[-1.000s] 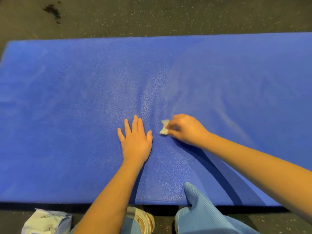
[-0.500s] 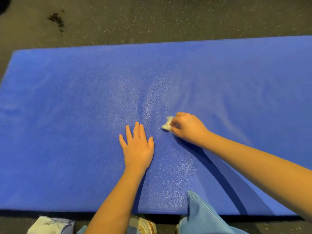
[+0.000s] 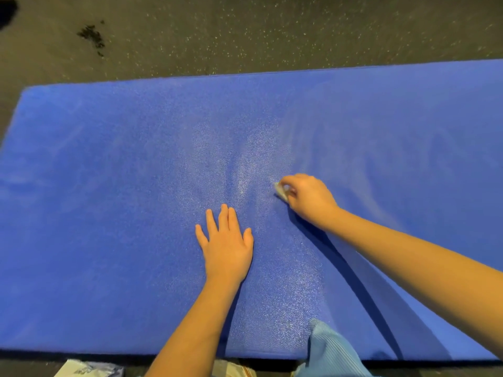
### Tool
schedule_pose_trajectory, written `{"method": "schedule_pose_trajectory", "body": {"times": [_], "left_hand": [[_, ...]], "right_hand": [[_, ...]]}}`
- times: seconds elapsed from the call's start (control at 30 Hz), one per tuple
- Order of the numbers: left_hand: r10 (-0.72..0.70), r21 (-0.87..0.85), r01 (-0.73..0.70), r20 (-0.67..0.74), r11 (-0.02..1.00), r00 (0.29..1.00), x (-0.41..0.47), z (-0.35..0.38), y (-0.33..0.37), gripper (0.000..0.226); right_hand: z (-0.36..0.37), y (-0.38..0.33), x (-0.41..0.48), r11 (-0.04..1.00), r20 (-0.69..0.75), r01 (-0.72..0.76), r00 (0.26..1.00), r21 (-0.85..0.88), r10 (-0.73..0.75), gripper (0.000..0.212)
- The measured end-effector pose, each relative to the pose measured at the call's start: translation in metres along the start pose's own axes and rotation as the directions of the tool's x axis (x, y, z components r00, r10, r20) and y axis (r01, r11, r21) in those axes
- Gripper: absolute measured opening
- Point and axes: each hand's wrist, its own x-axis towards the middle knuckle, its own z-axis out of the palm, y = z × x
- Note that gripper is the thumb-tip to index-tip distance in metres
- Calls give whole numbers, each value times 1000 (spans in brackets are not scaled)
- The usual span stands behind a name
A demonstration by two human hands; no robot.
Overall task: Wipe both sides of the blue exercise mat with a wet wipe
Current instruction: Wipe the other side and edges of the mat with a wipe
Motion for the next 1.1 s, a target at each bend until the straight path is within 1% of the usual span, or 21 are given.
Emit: {"method": "schedule_pose_trajectory", "body": {"times": [0.07, 0.17, 0.23, 0.27, 0.33, 0.4, 0.47, 0.5, 0.57, 0.63, 0.67, 0.7, 0.77, 0.8, 0.87, 0.9, 0.93, 0.97, 1.0, 1.07, 1.1], "left_hand": [[0, -5, 0, 7, 1000, 1000, 1, -1, 0, 63], [9, -42, -10, -7, 999, 1000, 7, -1, -1, 58], [31, -127, -44, -104, 991, 994, 17, -3, -3, 46], [42, -152, -65, -150, 986, 988, 25, -4, -4, 42], [57, -163, -86, -174, 983, 983, 44, -7, -3, 45], [64, -166, -92, -166, 982, 984, 62, -7, -1, 51], [56, -148, -81, -166, 986, 984, 70, 1, 3, 52], [46, -139, -71, -177, 988, 983, 71, 5, 4, 54], [34, -108, -57, -207, 993, 978, 69, 11, 6, 59], [41, -80, -62, -240, 995, 970, 70, 14, 6, 60], [42, -76, -62, -246, 995, 968, 71, 13, 6, 60], [40, -80, -62, -248, 995, 968, 72, 14, 6, 60], [43, -81, -65, -252, 995, 967, 72, 15, 6, 59], [45, -77, -67, -250, 995, 967, 71, 15, 6, 59], [42, -75, -63, -251, 995, 967, 70, 15, 6, 59], [38, -74, -59, -257, 995, 966, 70, 16, 6, 58], [36, -72, -57, -263, 996, 964, 71, 16, 5, 58], [37, -68, -58, -271, 996, 962, 71, 17, 5, 58], [38, -65, -59, -279, 996, 960, 72, 17, 5, 58], [41, -62, -62, -297, 996, 954, 74, 17, 4, 57], [44, -65, -67, -306, 996, 951, 75, 17, 4, 57]], "right_hand": [[1, 8, 2, 998, -42, 11, 999, -70, -14, 27], [11, 0, -16, 969, -7, 218, 975, -118, -220, 22], [15, 0, -20, 948, 35, 295, 955, -122, -293, 19], [14, 2, -15, 947, 45, 299, 954, -115, -296, 18], [13, 8, 0, 954, 7, 280, 960, -110, -281, 18], [10, 13, 18, 971, -70, 214, 973, -112, -222, 19], [10, 13, 31, 987, -131, 117, 983, -107, -130, 22], [12, 11, 33, 987, -143, 120, 981, -106, -134, 21], [16, 3, 25, 960, -79, 268, 958, -80, -274, 19], [20, 0, 13, 879, 98, 469, 882, -84, -461, 19], [17, 1, 14, 843, 172, 526, 845, -108, -506, 17], [13, 3, 22, 829, 193, 541, 836, -140, -513, 15], [8, 11, 49, 883, 92, 435, 900, -176, -425, 16], [5, 16, 64, 922, -1, 343, 937, -182, -349, 13], [2, 21, 86, 972, -186, 155, 964, -176, -188, 8], [2, 20, 92, 986, -205, 84, 972, -144, -113, 4], [3, 18, 92, 993, -180, 47, 981, -111, -66, 6], [3, 14, 89, 994, -133, 72, 988, -83, -83, 12], [3, 9, 83, 987, -74, 153, 985, -56, -157, 14], [1, 4, 72, 931, 41, 362, 932, -54, -360, 7], [-1, 7, 73, 905, 73, 417, 908, -79, -412, 9]]}}
